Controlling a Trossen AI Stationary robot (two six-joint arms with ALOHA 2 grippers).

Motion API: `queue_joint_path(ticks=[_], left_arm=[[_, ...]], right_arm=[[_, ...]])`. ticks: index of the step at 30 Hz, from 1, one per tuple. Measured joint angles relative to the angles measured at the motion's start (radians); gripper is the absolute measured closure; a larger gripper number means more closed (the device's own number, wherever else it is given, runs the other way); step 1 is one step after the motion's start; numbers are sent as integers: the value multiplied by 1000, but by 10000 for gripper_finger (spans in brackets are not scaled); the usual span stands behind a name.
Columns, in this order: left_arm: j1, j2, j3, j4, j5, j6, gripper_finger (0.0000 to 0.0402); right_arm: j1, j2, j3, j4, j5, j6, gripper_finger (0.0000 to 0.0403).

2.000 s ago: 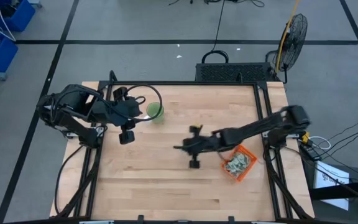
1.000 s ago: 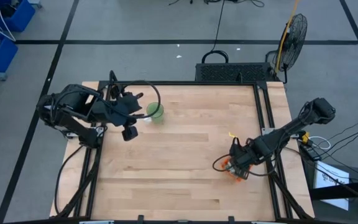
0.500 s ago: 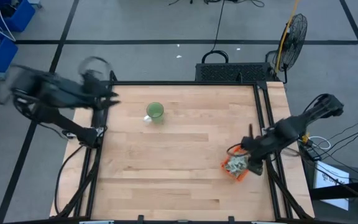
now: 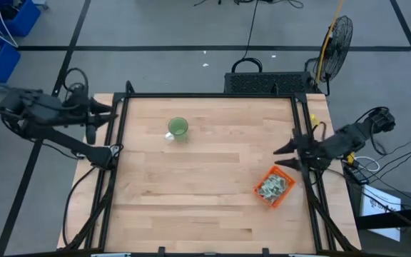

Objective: Pick and place Stevia / Truvia into bins
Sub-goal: Return to Home Position

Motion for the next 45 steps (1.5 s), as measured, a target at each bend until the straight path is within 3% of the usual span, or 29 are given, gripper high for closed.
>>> queue_joint_path(ticks=[5, 10, 14, 17, 21, 29, 41, 45], left_arm=[[0, -218, -373, 361, 5, 60, 282], [0, -409, -690, 679, 30, 108, 282], [0, -563, -844, 783, 35, 124, 282], [0, -679, -897, 823, 34, 125, 282], [0, -795, -931, 835, 50, 159, 282], [0, -809, -1032, 884, 95, 131, 282], [0, -808, -1408, 1344, 155, 95, 282], [0, -809, -1491, 1466, 157, 78, 282]], right_arm=[[-3, -194, -223, 470, -199, -292, 234], [-3, -346, -449, 744, -211, -359, 234], [-3, -449, -563, 791, -168, -327, 235], [-2, -517, -595, 796, -141, -327, 235], [-4, -515, -584, 750, -90, -358, 233], [-11, -512, -607, 791, -36, -330, 232], [-10, -510, -783, 1075, -40, -322, 232], [-10, -504, -780, 1051, -36, -303, 232]])
